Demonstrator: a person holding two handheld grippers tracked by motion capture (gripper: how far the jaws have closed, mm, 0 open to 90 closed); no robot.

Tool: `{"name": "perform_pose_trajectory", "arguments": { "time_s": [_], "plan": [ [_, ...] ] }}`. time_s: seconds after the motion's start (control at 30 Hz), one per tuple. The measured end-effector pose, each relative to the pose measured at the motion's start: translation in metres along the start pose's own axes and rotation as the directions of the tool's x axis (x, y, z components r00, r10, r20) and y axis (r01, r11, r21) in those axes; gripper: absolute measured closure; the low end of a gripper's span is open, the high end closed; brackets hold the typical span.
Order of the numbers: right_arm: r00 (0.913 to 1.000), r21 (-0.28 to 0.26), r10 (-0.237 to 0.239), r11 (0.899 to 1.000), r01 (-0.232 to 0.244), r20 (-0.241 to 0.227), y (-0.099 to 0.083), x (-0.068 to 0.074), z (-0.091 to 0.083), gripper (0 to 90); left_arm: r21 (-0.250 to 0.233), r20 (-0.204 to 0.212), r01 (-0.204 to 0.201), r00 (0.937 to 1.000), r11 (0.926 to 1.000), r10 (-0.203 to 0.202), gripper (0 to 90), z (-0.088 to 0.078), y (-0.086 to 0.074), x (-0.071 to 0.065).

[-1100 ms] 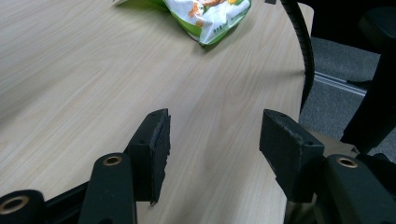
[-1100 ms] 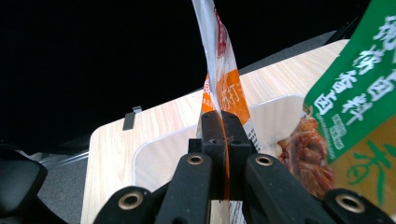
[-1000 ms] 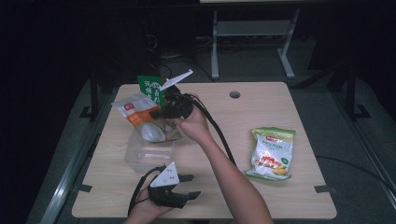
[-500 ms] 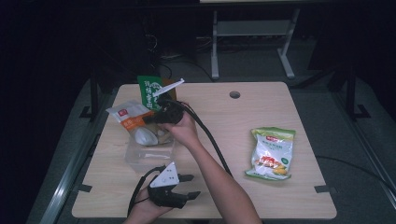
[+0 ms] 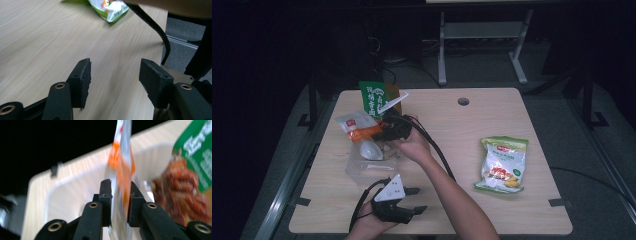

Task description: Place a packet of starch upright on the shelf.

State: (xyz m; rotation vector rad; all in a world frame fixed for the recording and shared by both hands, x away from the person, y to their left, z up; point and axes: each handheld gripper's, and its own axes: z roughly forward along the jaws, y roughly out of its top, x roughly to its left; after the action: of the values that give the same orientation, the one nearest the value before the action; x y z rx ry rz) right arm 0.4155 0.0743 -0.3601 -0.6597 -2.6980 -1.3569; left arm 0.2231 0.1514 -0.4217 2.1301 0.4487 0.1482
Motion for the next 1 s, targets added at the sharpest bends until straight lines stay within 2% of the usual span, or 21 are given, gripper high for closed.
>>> {"name": "perform_pose_trajectory", "arguments": {
  "time_s": [0.13,0.23,0.4,0.53,0.6,0.73,0.87,1.0],
  "plan": [
    [0.9987,0.088,-0.041,0.995,0.038,0.029,-0.008,0.003,0.0,74.9,0.005,0.001,-0.008,1.0,1.0,0.008,42.7,0.002,0.0,0.0],
    [0.9976,0.144,-0.054,0.988,0.047,0.043,-0.014,0.003,0.002,82.4,0.009,0.002,-0.011,0.9999,0.9999,0.011,42.6,0.003,0.0,-0.001],
    [0.9989,0.151,-0.046,0.988,0.044,0.009,-0.021,0.002,0.007,89.5,0.011,0.002,-0.004,1.0,0.9999,0.004,42.6,0.002,0.0,0.0],
    [0.995,0.188,-0.086,0.979,0.075,0.052,-0.026,0.003,0.016,89.7,0.004,0.0,-0.007,1.0,1.0,0.007,42.7,0.002,0.0,0.001],
    [0.9981,0.174,-0.054,0.984,0.048,0.029,-0.031,-0.001,0.016,89.7,0.005,-0.001,-0.009,1.0,0.9999,0.009,42.7,0.001,0.0,0.001],
    [0.9997,0.164,-0.022,0.986,0.019,0.014,-0.037,-0.006,0.016,89.0,0.007,-0.002,-0.018,0.9998,0.9998,0.018,42.7,0.002,0.0,0.001],
    [0.9995,0.154,-0.019,0.988,0.015,0.024,-0.035,-0.008,0.011,75.9,0.005,-0.002,-0.002,1.0,1.0,0.002,42.6,0.003,0.0,0.001],
    [0.9995,0.105,0.009,0.994,-0.013,0.032,-0.03,-0.009,0.0,75.2,0.011,-0.003,-0.001,1.0,0.9999,0.001,42.4,0.004,-0.001,0.002]
  ]
}}
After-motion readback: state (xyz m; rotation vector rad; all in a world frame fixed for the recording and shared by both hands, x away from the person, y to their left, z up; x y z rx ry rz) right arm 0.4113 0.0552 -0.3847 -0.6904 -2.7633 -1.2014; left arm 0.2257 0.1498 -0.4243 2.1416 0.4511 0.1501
